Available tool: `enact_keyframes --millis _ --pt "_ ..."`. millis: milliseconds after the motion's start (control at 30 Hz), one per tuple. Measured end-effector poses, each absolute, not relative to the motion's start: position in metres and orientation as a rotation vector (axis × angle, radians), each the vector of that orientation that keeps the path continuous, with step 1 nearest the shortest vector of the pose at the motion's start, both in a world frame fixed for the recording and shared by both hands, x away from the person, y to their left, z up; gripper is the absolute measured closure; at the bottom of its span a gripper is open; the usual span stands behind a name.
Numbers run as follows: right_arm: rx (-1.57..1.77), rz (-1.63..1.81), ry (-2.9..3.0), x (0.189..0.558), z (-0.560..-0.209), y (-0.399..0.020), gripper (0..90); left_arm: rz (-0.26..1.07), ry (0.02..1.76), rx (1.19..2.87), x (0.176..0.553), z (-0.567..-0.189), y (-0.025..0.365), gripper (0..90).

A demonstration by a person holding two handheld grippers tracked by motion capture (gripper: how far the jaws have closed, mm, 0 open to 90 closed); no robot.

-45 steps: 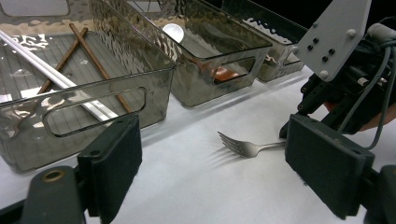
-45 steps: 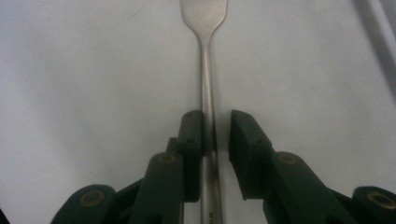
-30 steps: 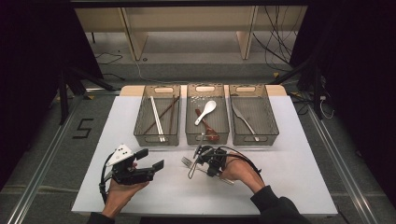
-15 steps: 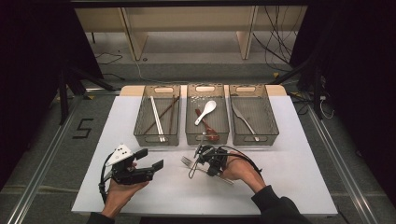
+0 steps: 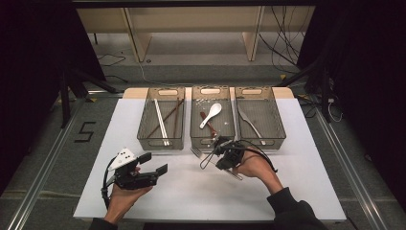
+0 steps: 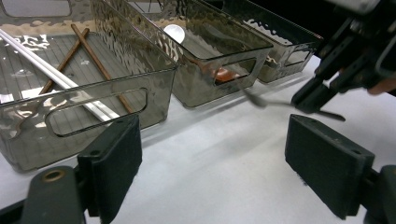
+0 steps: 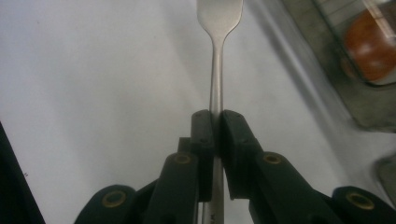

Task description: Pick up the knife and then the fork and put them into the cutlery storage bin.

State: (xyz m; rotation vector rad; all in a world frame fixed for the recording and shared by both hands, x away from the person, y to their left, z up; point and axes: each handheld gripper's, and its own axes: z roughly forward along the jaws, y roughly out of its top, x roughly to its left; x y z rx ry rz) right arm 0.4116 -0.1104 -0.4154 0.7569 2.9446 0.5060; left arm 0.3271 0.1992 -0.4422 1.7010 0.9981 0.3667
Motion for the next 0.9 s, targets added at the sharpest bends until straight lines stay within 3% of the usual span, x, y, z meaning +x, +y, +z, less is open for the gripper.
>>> enact_keyframes --millis 900 --pt "0.984 0.781 2.708 0.449 -0.36 -0.168 84.2 0.371 0.996 1.699 0.327 -0.442 0.199 18.5"
